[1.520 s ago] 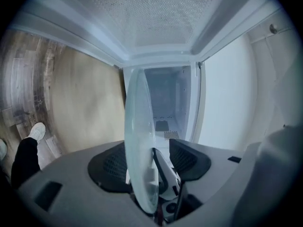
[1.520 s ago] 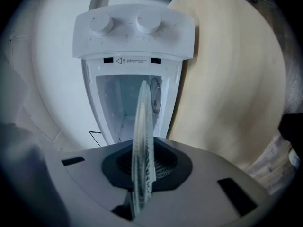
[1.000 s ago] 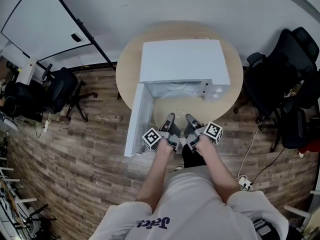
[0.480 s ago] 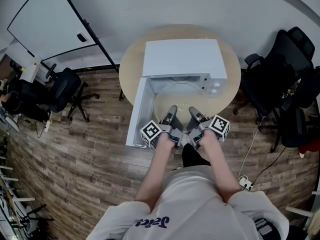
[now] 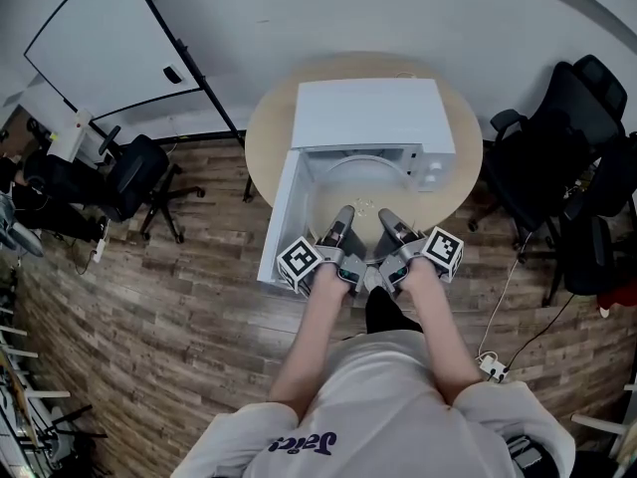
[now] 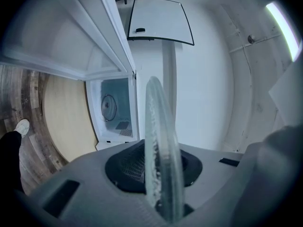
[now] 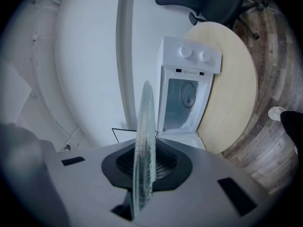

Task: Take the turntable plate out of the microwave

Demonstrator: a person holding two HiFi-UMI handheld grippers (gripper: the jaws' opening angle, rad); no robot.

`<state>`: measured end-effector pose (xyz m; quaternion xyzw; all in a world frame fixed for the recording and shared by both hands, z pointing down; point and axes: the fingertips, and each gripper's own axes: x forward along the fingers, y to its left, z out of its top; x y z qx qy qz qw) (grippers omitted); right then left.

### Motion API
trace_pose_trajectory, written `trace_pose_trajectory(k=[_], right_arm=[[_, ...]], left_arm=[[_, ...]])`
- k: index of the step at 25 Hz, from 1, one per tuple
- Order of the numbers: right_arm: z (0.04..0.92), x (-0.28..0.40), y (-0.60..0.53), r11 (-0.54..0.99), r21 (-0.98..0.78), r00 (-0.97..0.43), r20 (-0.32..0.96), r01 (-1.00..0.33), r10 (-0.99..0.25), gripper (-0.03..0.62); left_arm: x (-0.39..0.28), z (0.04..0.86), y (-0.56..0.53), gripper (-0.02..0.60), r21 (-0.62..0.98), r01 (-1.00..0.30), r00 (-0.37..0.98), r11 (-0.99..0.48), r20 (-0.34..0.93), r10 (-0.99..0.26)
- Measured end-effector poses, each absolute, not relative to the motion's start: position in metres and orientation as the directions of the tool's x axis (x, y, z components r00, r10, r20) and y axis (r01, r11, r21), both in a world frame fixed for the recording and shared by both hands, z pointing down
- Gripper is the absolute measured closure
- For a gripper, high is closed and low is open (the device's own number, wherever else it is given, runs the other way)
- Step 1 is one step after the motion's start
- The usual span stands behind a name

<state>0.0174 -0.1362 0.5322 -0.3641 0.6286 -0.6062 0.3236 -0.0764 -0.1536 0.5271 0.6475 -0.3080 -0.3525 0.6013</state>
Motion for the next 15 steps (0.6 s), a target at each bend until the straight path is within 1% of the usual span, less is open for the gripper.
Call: trace_pose_trajectory(k=[6, 11, 15], right_arm=[[0.539, 0.015, -0.131, -0.037, -0.995, -0.521, 0.078, -0.090, -0.850, 0.562], [0.543, 0.010, -0.132, -0.033, -0.995, -0.525, 0.075, -0.091, -0.848, 0.560], [0.551, 0.006, -0.133, -0.059, -0.993, -0.525, 0.106, -0.105, -0.845, 0.560]], left_arm=[[-0.079, 0.534, -0.149, 0.500, 0.997, 0.042, 0.562, -0.058, -0.071, -0.824], [-0.084, 0.539, -0.149, 0.500, 0.997, 0.052, 0.560, -0.049, -0.070, -0.825], [-0.088, 0.547, -0.150, 0.500, 0.998, 0.058, 0.558, -0.035, -0.061, -0.827]])
